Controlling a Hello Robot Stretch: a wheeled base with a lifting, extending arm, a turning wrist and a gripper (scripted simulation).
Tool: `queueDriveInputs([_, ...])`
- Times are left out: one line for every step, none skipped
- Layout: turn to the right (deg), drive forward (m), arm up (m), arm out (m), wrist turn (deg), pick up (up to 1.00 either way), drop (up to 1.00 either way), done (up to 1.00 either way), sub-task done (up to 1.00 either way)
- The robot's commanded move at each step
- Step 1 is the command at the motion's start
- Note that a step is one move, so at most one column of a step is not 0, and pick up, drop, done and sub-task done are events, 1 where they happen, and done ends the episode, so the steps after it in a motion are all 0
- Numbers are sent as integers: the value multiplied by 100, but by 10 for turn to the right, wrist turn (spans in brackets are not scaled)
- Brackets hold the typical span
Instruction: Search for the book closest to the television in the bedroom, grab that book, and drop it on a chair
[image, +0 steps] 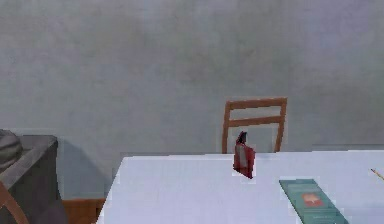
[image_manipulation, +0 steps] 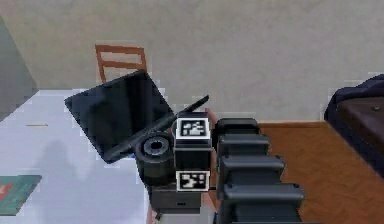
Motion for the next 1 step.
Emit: queueDriveInputs([0, 0, 0, 0, 0, 0, 0, 100, 0])
